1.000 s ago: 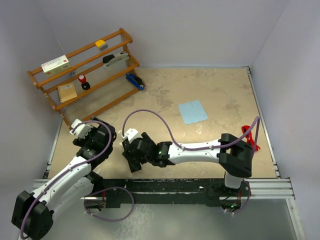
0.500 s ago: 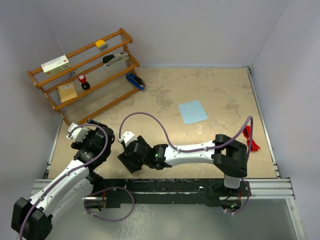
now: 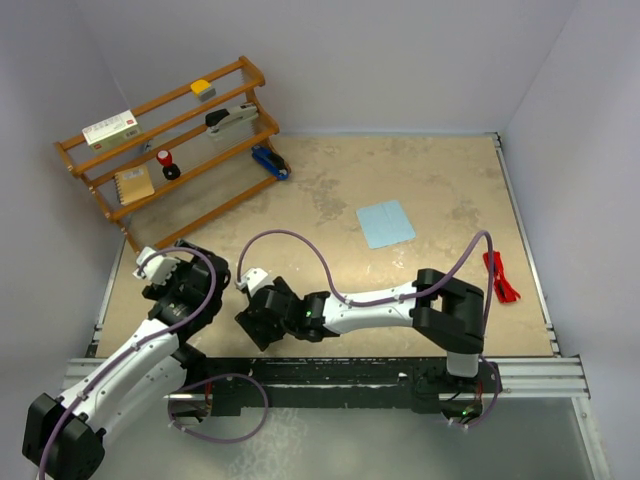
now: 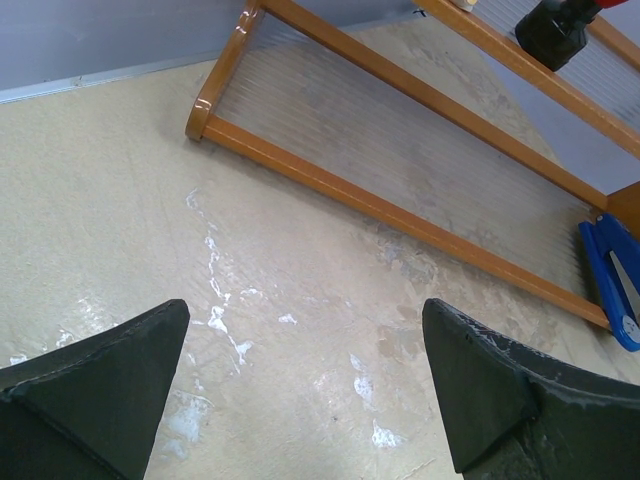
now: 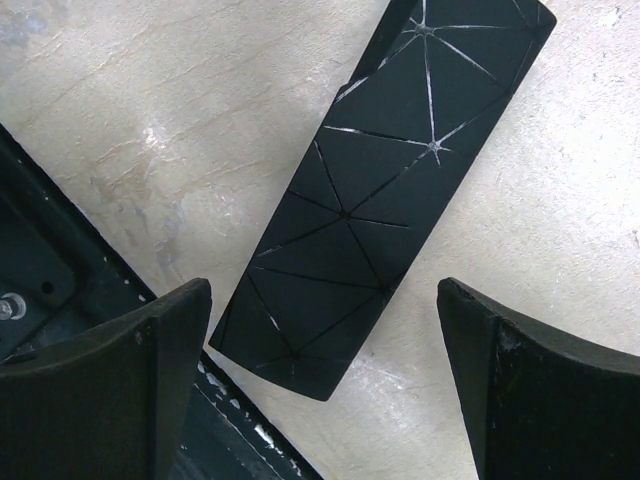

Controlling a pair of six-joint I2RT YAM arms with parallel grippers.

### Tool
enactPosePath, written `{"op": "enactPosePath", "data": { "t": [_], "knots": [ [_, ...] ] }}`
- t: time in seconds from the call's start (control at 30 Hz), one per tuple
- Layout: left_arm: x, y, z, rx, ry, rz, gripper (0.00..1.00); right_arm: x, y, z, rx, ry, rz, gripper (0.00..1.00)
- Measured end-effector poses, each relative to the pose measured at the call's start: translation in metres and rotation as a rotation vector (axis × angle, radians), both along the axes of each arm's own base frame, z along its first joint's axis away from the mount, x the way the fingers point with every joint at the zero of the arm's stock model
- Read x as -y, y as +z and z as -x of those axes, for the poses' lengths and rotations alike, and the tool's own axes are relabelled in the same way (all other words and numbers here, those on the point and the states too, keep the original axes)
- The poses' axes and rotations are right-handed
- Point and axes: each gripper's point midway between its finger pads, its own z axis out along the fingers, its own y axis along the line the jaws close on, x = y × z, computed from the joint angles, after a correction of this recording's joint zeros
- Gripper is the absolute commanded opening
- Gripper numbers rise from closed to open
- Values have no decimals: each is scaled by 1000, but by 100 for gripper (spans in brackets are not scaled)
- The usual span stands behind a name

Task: Organize the sunglasses
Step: Move the sunglasses case at the center of the board.

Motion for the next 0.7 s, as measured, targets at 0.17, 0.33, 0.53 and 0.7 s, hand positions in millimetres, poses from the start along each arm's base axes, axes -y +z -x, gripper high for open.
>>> {"op": "enactPosePath", "data": {
  "t": [0.17, 0.33, 0.53, 0.7],
  "knots": [
    [-1, 0, 1, -3, 0, -1, 97, -1, -4, 1, -6, -4, -1, 88],
    [-1, 0, 1, 0, 0, 0, 97, -2, -4, 1, -11, -14, -11, 66],
    [-1, 1, 1, 0, -1, 0, 97, -3, -5, 0, -11, -39, -26, 60],
    [0, 0, 1, 0, -2, 0, 97, -2, -5, -2, -4, -64, -34, 54]
  ]
}}
